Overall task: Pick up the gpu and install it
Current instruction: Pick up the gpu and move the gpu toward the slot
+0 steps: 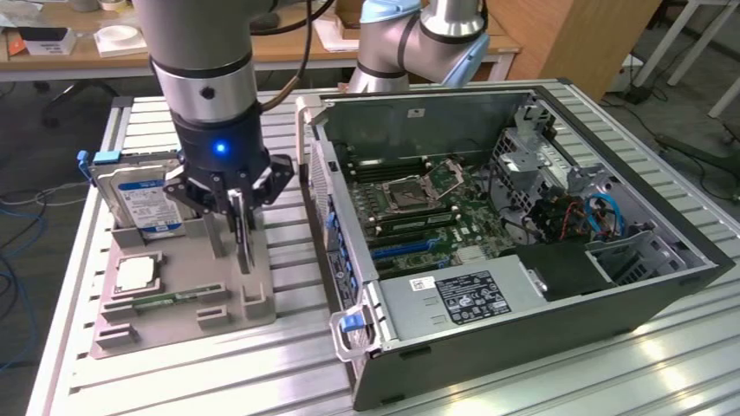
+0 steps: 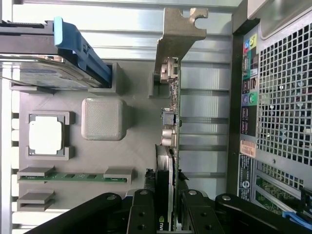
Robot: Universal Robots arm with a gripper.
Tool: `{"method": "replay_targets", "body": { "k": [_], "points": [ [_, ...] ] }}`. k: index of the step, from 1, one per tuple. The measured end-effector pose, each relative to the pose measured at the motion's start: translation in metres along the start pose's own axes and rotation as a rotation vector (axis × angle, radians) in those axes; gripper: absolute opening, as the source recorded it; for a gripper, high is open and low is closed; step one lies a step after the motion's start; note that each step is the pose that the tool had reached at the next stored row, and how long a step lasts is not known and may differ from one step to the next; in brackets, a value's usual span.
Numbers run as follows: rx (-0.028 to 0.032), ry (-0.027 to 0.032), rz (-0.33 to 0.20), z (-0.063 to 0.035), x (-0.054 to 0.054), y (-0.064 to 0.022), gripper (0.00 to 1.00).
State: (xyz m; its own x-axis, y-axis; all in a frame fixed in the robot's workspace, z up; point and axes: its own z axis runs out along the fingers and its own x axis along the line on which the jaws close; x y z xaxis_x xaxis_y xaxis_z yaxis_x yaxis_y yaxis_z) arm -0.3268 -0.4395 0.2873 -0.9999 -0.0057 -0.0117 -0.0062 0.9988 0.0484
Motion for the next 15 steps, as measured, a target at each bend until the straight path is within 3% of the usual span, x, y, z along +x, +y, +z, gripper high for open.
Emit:
{"method": "replay_targets", "body": {
  "k": [15],
  "points": [
    [0.0, 0.0, 0.0, -0.0105, -0.0001, 0.0005, 0.27]
  ]
}}
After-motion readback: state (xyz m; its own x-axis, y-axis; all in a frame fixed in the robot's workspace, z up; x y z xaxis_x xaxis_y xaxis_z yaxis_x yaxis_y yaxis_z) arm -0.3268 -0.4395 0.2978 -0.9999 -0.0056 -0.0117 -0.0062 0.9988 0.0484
